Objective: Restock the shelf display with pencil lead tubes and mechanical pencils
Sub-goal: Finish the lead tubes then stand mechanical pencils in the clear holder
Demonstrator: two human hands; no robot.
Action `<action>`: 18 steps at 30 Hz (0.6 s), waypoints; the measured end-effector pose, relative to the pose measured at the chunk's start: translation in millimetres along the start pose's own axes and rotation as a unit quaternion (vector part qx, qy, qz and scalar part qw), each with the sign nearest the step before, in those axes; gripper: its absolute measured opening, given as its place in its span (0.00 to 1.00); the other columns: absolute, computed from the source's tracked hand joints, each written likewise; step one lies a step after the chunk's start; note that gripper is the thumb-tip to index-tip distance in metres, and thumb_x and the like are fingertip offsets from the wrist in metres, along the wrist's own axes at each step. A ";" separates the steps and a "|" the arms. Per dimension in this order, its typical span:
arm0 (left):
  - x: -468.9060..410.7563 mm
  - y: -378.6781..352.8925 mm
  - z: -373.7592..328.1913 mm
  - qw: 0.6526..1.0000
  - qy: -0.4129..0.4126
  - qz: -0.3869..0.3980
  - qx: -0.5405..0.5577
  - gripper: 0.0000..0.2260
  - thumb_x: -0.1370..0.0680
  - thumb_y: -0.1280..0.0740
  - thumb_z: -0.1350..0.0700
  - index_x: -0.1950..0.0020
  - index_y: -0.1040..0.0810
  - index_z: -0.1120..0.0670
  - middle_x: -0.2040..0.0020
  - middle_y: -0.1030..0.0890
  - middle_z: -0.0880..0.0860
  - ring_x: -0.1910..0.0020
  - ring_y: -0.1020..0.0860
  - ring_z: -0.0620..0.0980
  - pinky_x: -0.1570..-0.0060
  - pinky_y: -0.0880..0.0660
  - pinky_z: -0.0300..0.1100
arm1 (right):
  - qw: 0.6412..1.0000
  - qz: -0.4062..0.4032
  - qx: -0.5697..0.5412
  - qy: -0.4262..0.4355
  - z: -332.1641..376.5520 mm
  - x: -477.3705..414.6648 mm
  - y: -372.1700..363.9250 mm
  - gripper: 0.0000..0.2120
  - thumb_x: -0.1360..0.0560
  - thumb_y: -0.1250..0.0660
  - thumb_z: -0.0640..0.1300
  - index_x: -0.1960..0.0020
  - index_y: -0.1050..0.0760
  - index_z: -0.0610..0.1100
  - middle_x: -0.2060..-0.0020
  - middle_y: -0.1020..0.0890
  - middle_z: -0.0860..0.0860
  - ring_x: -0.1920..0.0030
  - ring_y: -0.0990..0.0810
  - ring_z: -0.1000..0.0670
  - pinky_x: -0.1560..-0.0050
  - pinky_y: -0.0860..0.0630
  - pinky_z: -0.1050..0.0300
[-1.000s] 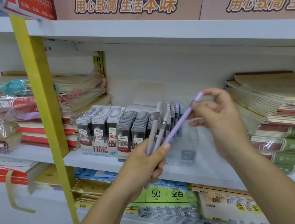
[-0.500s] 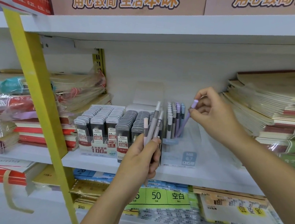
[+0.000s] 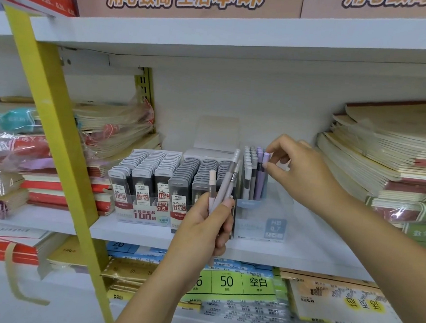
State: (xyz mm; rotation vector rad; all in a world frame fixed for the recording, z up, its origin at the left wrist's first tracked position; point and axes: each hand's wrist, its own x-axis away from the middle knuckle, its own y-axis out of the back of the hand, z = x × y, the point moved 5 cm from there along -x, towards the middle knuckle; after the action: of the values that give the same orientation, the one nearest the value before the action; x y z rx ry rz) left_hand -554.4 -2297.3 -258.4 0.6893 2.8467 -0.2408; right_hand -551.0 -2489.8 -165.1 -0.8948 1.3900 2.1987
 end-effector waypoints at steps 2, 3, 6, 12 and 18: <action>0.2 0.5 -0.1 1.000 -0.001 0.001 0.009 0.10 0.18 0.36 0.49 0.58 0.22 0.47 0.66 0.26 0.49 0.73 0.34 0.44 0.76 0.35 0.37 | 0.998 0.002 0.056 0.009 0.7 -0.8 -1.8 0.05 0.25 0.30 0.45 0.51 0.26 0.50 0.60 0.24 0.55 0.54 0.29 0.50 0.58 0.37 0.58; 0.3 0.5 -0.3 1.000 -0.002 0.002 0.010 0.10 0.18 0.35 0.48 0.58 0.22 0.47 0.66 0.26 0.49 0.73 0.33 0.44 0.76 0.34 0.36 | 0.997 0.011 0.072 0.002 -0.1 -0.4 -3.8 0.06 0.25 0.30 0.45 0.50 0.25 0.49 0.59 0.25 0.54 0.52 0.29 0.49 0.58 0.39 0.59; 1.2 0.1 -0.8 1.000 -0.008 0.008 -0.002 0.09 0.19 0.34 0.47 0.55 0.22 0.50 0.65 0.25 0.49 0.72 0.32 0.44 0.74 0.34 0.37 | 0.996 0.024 0.090 -0.019 1.1 2.9 -5.7 0.09 0.24 0.32 0.44 0.44 0.23 0.48 0.55 0.27 0.53 0.50 0.31 0.51 0.54 0.39 0.61; 2.6 -5.5 -5.1 0.999 -0.007 0.035 0.006 0.06 0.18 0.35 0.50 0.51 0.21 0.51 0.66 0.24 0.47 0.73 0.31 0.42 0.75 0.32 0.34 | 0.973 -0.040 -0.202 -0.102 24.6 22.2 12.7 0.07 0.21 0.37 0.47 0.49 0.20 0.53 0.61 0.18 0.59 0.59 0.22 0.62 0.60 0.30 0.73; 5.7 -12.7 -7.0 0.999 -0.007 0.051 -0.009 0.07 0.19 0.34 0.48 0.51 0.22 0.51 0.66 0.23 0.47 0.73 0.31 0.42 0.73 0.32 0.35 | 0.897 0.058 -0.407 -0.162 45.9 28.0 1.6 0.12 0.26 0.30 0.39 0.43 0.21 0.45 0.61 0.15 0.48 0.63 0.18 0.55 0.64 0.23 0.64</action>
State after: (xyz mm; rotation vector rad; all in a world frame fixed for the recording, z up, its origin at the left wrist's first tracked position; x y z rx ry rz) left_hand -566.4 -2304.6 -251.6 0.8228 2.7862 -0.2042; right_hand -586.3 -2449.4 -169.5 -0.6272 0.3384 2.8964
